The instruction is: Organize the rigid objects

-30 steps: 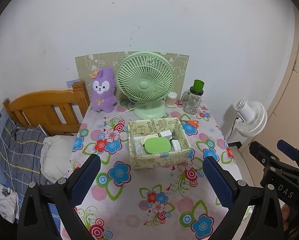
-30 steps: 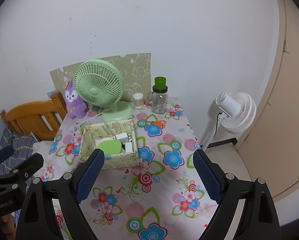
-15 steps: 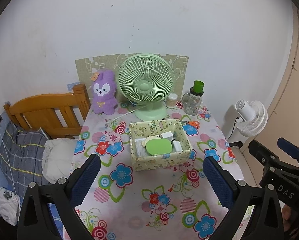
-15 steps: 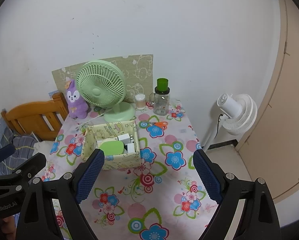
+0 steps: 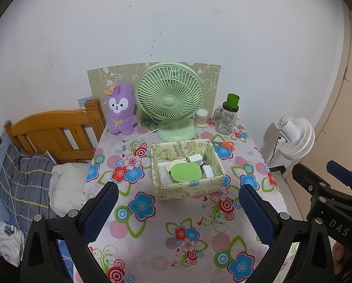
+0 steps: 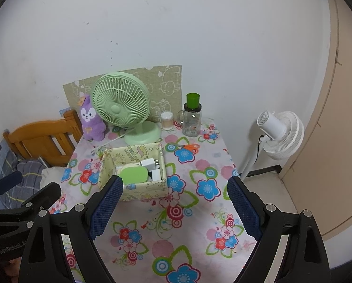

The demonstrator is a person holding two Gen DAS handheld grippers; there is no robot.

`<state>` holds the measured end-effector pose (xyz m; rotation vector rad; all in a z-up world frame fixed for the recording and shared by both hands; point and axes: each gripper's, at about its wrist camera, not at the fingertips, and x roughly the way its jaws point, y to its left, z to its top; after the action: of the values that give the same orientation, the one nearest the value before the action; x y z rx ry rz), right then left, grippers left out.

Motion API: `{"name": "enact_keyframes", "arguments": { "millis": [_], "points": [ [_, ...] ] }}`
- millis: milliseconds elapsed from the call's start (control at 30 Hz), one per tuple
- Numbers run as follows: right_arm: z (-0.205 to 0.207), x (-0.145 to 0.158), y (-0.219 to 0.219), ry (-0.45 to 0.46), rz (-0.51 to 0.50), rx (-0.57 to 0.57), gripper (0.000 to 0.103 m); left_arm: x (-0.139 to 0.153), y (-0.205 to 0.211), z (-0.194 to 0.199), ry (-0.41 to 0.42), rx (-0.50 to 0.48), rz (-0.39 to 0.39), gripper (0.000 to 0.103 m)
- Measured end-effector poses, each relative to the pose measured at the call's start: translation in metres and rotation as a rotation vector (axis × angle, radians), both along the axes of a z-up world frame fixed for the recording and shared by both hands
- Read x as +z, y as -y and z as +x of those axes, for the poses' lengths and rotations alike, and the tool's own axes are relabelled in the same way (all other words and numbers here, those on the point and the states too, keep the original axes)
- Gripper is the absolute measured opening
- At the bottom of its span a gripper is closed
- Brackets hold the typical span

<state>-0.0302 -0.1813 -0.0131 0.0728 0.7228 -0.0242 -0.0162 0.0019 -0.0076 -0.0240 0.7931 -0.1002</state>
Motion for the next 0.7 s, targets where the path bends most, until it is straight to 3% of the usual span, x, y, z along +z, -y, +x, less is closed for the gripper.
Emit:
{"name": "enact_keyframes", "arguments": {
  "millis": [700],
  "points": [
    [0.0000,0.0012,-0.0038,-0.003,0.005,0.018,0.092,-0.0011,-0.0008,-0.0026,0.000,0.000,0.010,0.103]
  ]
}}
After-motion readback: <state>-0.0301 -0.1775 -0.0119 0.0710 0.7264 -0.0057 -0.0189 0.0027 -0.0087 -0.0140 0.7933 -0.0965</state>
